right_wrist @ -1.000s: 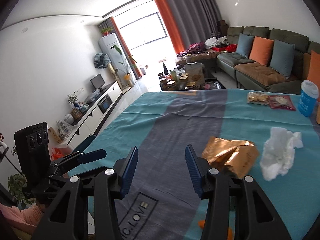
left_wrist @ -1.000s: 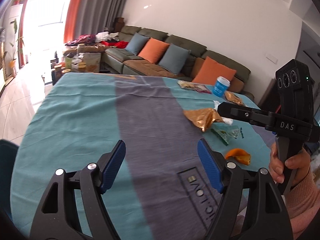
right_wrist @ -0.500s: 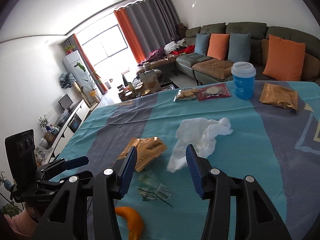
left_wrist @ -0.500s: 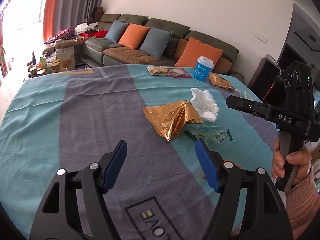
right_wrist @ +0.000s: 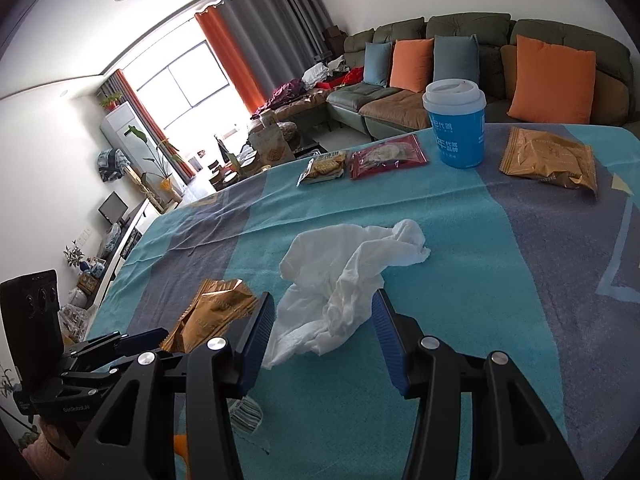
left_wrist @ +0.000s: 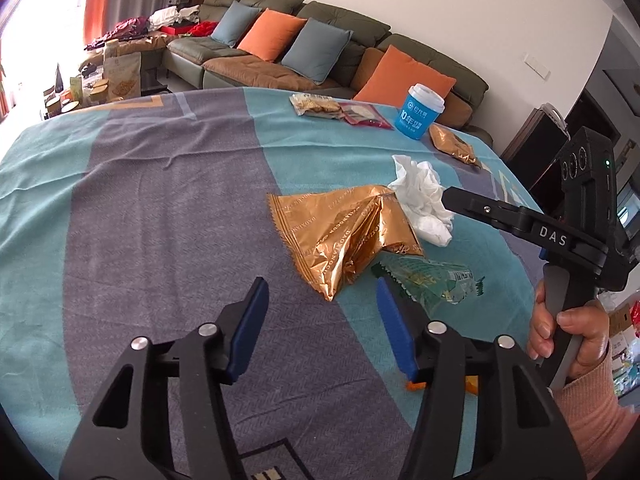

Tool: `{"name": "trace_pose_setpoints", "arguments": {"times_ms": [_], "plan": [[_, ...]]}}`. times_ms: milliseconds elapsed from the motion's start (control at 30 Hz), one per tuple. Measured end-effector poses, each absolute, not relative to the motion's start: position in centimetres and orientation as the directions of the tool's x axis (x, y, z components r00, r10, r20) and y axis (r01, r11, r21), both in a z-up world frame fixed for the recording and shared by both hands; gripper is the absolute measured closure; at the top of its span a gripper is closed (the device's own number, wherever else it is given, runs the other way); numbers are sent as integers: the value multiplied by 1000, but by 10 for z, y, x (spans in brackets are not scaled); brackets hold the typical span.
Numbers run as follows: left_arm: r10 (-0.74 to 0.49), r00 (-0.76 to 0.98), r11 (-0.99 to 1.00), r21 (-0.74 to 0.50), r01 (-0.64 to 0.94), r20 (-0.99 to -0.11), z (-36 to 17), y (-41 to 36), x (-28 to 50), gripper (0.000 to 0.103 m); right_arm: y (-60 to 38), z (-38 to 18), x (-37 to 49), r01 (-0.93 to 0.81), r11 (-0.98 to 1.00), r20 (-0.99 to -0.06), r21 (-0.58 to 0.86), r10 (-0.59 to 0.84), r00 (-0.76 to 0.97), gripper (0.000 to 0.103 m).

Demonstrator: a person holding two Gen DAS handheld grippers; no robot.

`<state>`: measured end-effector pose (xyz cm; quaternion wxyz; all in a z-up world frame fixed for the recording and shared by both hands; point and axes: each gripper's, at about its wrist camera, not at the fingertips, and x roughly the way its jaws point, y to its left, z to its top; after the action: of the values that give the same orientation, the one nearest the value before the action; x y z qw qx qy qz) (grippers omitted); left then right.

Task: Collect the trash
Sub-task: 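Grasp the gold foil bag with the left tool while the right tool grasps the white tissue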

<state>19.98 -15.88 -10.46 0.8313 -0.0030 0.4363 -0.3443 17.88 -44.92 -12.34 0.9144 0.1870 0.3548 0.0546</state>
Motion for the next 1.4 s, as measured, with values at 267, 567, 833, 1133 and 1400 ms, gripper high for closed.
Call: {"name": "trace_pose_setpoints", "arguments": {"times_ms": [267, 567, 833, 1133, 1400], "plan": [[-583, 351, 757, -332, 563, -733, -111, -164, 211, 71, -452, -128, 191, 44, 919, -643, 393, 240, 728, 56], [-586, 348, 755, -336, 563, -732, -112, -167, 214, 88, -451, -132, 193, 39, 909, -641, 415, 261, 722, 93], [-585, 405, 761, -303, 574, -703, -96, -156, 203, 89, -451, -124, 188, 18, 907, -613, 420, 269, 743, 97], [-578, 461, 781, -292, 552, -674, -81, -129, 189, 89, -442, -104, 178, -33, 902, -559, 431, 295, 775, 97], [-552, 510, 805, -262, 532, -660, -70, -100, 172, 89, -425, -84, 170, -100, 891, -499, 443, 338, 798, 97]]}}
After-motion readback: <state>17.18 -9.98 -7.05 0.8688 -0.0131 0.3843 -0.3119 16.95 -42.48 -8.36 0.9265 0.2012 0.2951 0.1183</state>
